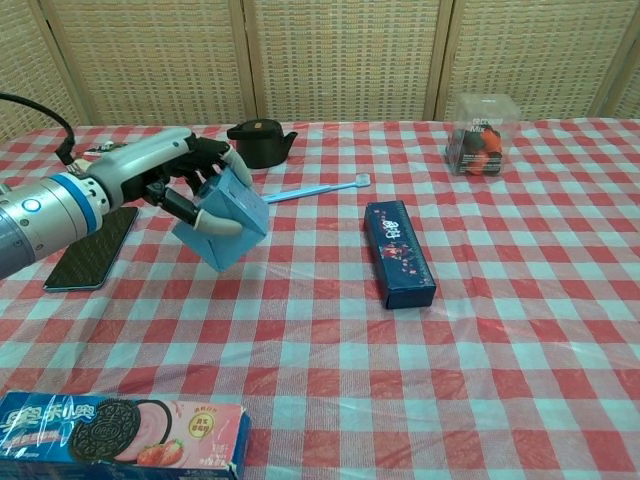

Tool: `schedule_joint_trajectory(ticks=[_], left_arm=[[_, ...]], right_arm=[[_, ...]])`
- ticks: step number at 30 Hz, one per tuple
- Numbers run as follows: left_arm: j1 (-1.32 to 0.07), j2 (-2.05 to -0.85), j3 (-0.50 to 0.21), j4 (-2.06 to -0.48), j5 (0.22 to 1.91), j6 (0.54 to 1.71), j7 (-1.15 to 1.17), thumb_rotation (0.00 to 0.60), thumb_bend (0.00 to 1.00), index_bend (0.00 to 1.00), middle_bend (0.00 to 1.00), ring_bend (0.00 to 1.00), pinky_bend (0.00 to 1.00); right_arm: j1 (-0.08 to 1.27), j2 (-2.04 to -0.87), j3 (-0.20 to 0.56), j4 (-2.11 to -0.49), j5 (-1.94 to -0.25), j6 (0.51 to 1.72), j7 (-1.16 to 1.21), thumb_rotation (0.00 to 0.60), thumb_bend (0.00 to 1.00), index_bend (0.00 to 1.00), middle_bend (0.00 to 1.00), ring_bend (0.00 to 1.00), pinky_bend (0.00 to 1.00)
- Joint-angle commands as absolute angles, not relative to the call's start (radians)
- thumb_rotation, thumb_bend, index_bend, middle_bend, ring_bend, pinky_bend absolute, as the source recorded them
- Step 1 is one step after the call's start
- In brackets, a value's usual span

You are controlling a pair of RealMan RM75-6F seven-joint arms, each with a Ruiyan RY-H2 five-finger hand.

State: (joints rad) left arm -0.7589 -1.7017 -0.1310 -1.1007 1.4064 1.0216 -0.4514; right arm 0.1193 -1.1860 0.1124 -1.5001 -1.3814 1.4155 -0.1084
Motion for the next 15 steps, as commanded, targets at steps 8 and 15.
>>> schedule_joint_trajectory(ticks=[8, 15], left_arm=[[-0.720, -1.871, -0.133, -0.789, 1.455, 1.052, -0.960, 0.600, 0.00, 0.49, 0.46, 0.47, 0.52], [-0.722, -1.903, -0.108, -0.730, 1.473, 1.032, -0.987, 0.600, 0.00, 0.45, 0.42, 0.45, 0.50]], right_arm=[[0.119, -1.186, 0.113, -1.501, -1.381, 1.418, -0.110, 0.600, 0.00, 0.00, 0.00, 0.00, 0.00], [0.118, -1.184, 0.114, -1.500, -1.380, 1.419, -0.105, 0.600, 0.00, 0.00, 0.00, 0.00, 0.00]])
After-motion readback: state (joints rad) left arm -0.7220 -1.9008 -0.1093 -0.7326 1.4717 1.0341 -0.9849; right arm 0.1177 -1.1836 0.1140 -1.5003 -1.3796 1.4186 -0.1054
